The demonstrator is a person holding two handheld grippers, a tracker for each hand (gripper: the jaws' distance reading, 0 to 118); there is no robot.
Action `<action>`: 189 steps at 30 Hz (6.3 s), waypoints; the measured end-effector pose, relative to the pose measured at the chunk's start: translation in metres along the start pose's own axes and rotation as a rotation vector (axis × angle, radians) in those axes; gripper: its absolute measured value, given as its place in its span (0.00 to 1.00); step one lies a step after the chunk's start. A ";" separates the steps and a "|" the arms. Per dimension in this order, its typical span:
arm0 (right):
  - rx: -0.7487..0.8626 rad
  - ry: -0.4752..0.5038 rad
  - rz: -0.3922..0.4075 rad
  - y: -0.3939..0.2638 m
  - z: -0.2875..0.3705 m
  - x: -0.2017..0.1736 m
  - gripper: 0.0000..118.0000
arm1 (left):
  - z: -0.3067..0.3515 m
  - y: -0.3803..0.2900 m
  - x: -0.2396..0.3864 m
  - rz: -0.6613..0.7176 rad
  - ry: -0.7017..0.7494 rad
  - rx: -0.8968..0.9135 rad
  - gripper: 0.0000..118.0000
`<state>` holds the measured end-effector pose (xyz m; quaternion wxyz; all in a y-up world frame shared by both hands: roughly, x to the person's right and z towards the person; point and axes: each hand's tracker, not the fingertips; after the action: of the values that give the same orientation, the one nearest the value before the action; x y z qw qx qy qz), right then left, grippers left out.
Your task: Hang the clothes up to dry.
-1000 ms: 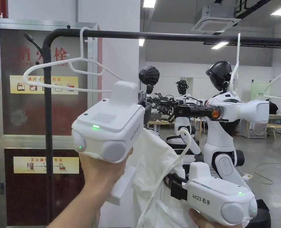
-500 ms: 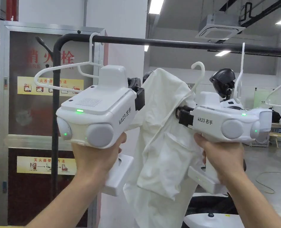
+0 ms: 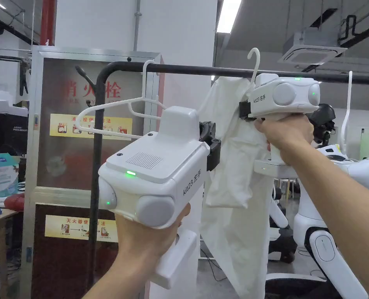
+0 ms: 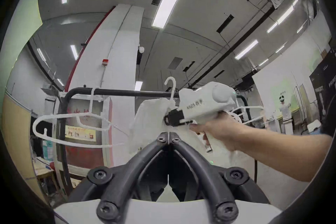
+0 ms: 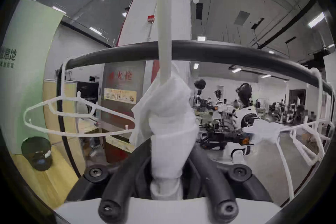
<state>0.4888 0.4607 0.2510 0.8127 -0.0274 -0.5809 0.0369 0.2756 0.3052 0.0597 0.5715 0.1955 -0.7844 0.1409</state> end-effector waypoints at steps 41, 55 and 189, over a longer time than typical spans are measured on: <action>0.390 0.027 0.178 -0.080 0.137 -0.037 1.00 | 0.005 -0.069 -0.019 0.038 0.118 -0.221 0.00; 0.221 0.317 0.026 -0.228 0.180 -0.104 0.98 | 0.043 -0.139 -0.033 0.052 0.207 -0.311 0.00; -0.284 1.685 -0.160 -0.316 0.092 -0.670 1.00 | 0.617 -0.017 -0.151 -0.257 2.025 -0.567 1.00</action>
<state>0.1945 0.0851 -0.3228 0.9621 -0.1060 0.2172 -0.1264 -0.1948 0.0373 -0.2740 0.9941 -0.0721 0.0803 -0.0114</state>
